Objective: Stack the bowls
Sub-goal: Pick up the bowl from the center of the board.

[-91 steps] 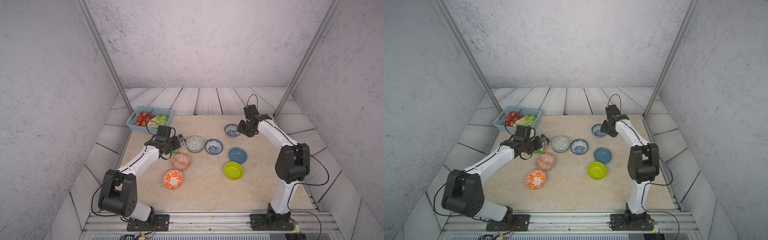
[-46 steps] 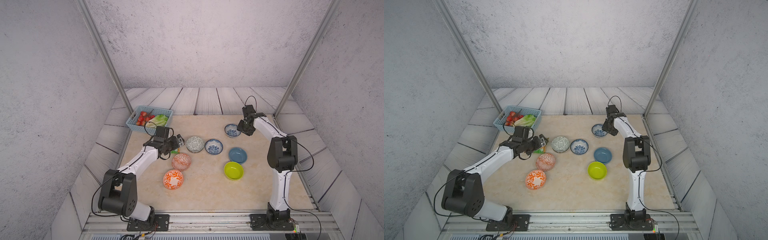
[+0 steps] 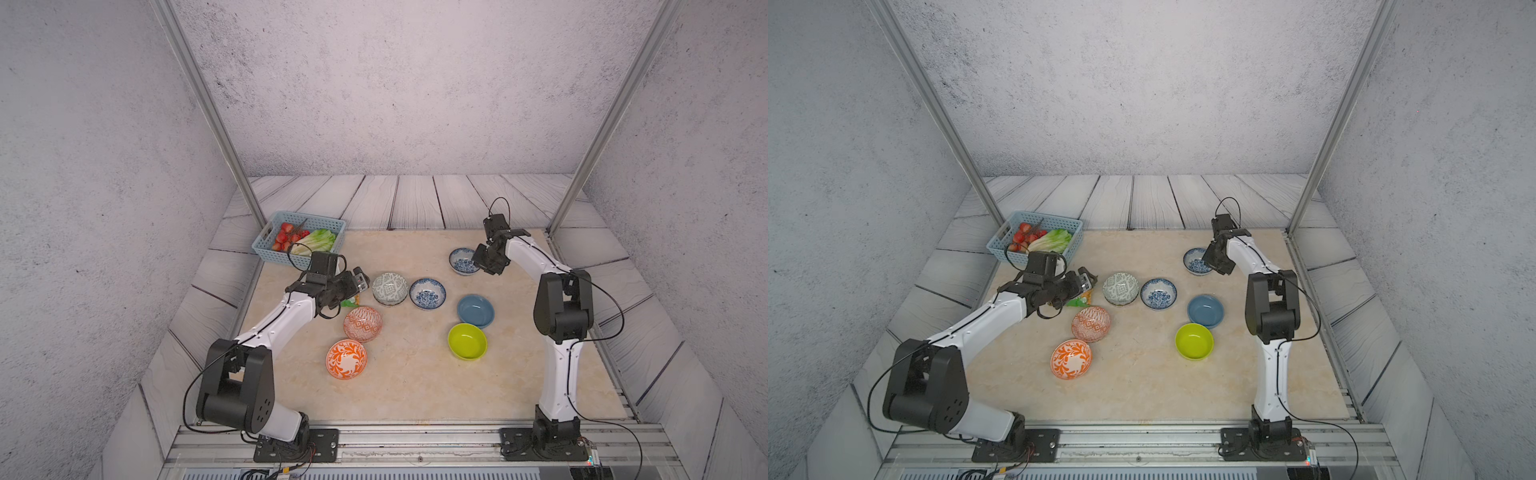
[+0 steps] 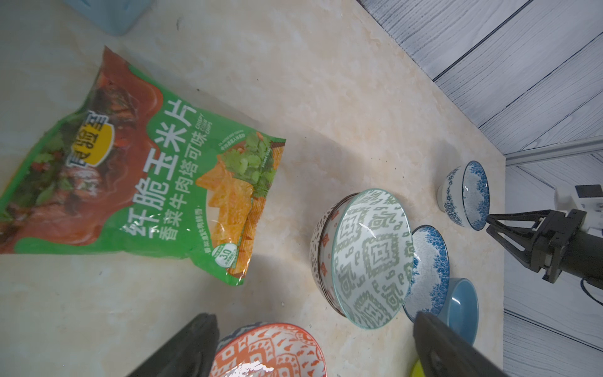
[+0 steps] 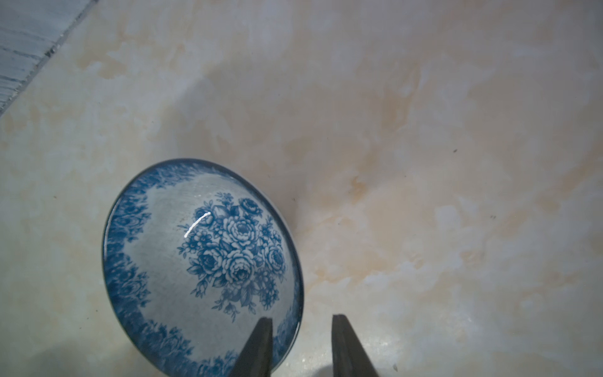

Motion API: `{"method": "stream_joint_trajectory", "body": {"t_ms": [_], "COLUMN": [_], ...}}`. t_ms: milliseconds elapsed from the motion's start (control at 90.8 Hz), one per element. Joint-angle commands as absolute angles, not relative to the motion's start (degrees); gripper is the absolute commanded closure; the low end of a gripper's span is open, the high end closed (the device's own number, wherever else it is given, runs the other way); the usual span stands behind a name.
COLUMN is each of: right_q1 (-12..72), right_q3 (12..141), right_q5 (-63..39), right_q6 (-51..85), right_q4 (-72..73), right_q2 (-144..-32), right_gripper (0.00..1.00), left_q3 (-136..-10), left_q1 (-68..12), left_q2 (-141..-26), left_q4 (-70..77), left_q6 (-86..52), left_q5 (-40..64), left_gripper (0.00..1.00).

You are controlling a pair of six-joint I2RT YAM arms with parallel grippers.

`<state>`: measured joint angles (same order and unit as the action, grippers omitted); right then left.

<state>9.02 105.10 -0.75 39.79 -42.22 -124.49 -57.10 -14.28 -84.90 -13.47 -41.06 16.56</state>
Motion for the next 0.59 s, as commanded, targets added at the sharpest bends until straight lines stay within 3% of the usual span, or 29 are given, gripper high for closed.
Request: {"method": "stream_joint_trajectory", "body": {"t_ms": [0,583], "right_q1": [8.6,8.7], "right_q3": [104.0,102.5], "right_q5": [-2.1,-3.9], "right_q6": [40.2,40.7], "right_q4": [-41.7,-40.3], "right_q2": [-125.4,-125.9], "right_gripper": [0.71,0.78], "left_q3": [-56.8,-56.8], "left_q1": [-13.9,-13.8], "left_q2": [-85.5,-85.6], "left_q4": [-12.8,-12.8], "left_q6": [-41.1,-41.0], "left_q5": [17.1,17.0], "left_gripper": [0.0,0.0]}}
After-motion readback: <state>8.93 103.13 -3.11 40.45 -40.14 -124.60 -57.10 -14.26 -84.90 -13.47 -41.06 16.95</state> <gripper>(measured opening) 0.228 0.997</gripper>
